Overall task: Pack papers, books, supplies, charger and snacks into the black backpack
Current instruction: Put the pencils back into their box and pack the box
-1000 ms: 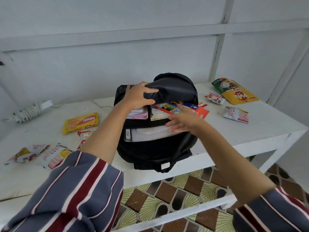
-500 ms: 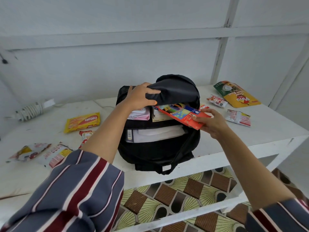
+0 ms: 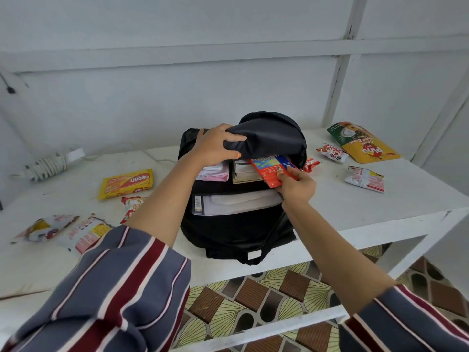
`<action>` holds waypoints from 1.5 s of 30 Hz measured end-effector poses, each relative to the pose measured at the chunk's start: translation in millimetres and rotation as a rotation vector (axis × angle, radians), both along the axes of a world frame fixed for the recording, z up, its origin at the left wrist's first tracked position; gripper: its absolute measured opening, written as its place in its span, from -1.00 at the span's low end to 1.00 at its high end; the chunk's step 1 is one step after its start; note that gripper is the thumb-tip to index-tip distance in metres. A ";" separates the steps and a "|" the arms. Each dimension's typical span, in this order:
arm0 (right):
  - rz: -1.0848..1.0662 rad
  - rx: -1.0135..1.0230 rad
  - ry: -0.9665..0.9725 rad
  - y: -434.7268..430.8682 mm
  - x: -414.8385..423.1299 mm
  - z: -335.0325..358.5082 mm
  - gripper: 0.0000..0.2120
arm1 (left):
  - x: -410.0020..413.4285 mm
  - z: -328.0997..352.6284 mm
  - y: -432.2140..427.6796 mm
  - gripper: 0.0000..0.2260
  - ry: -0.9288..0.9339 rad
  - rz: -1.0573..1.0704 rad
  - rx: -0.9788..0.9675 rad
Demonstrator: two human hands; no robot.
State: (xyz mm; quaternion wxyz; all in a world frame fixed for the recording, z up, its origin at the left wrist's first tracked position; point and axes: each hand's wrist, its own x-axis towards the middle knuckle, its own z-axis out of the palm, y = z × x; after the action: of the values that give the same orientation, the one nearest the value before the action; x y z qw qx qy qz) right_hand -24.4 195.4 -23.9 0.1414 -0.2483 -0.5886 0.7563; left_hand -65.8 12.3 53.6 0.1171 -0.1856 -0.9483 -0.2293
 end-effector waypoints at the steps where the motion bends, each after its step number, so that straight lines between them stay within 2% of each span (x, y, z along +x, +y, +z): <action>1: 0.042 -0.031 0.008 -1.1 1.2 0.0 -0.73 | 0.1 0.9 -0.7 -0.63 0.006 0.004 -0.013; 3: 0.187 -0.035 0.004 2.2 13.0 4.9 -0.67 | -0.6 2.1 -2.2 -0.63 0.010 0.005 -0.040; 4: 0.262 0.114 -0.002 7.2 19.3 7.0 -0.64 | -1.3 1.9 -2.9 -0.63 0.007 0.000 -0.041; 5: 0.309 0.409 -0.007 14.6 23.6 7.3 -0.62 | -1.9 1.1 -3.5 -0.63 0.003 -0.008 -0.030; 7: 0.224 1.041 0.045 31.4 30.1 9.5 -0.61 | -3.1 -1.5 -4.2 -0.63 -0.008 -0.021 0.002; 8: 0.185 1.205 0.124 38.2 30.1 10.6 -0.63 | -3.5 -2.6 -4.4 -0.62 -0.010 -0.021 0.010; 9: 0.219 1.286 0.239 42.4 27.6 10.6 -0.65 | -3.6 -3.3 -4.4 -0.62 -0.010 -0.018 0.013; 11: 0.430 1.449 0.428 44.9 20.5 5.6 -0.70 | -3.9 -3.2 -4.8 -0.61 -0.017 -0.017 0.024; 13: 0.540 1.603 0.501 42.2 13.0 -6.4 -0.67 | -4.2 -2.4 -5.6 -0.60 -0.029 -0.032 0.045; 17: 0.503 1.729 0.440 30.9 -0.6 -13.6 -0.68 | -5.4 -3.4 -6.4 -0.58 -0.037 -0.049 0.029; 23: 0.489 1.659 0.279 20.5 -16.4 -16.3 -0.62 | -6.3 -2.1 -7.0 -0.58 -0.049 -0.046 0.039; 28: 0.479 1.643 0.233 21.0 -21.6 -15.4 -0.62 | -6.6 -2.0 -7.7 -0.58 -0.045 -0.049 0.032; 30: 0.463 1.622 0.241 21.3 -22.4 -11.3 -0.65 | -6.1 -2.3 -7.9 -0.58 -0.045 -0.047 0.030; 32: 0.413 1.633 0.327 21.7 -20.5 -10.8 -0.71 | -5.8 -2.0 -8.4 -0.58 -0.043 -0.046 0.029; 35: 0.405 1.725 0.421 21.5 -18.4 -19.3 -0.69 | -6.9 -2.2 -9.0 -0.59 -0.036 -0.044 0.016; 40: 0.451 1.698 0.342 16.0 -18.4 -20.8 -0.72 | -10.3 -4.9 -9.4 -0.59 -0.040 -0.050 0.015; 45: 0.474 1.688 0.264 15.3 -26.4 -18.0 -0.65 | -10.7 -4.8 -9.0 -0.59 -0.037 -0.047 0.015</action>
State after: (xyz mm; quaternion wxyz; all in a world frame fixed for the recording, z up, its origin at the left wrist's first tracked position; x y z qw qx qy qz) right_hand -50.8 210.8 -41.9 0.1837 0.1567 -0.9650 0.1019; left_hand -76.6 3.3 48.8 0.0953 -0.2025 -0.9440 -0.2426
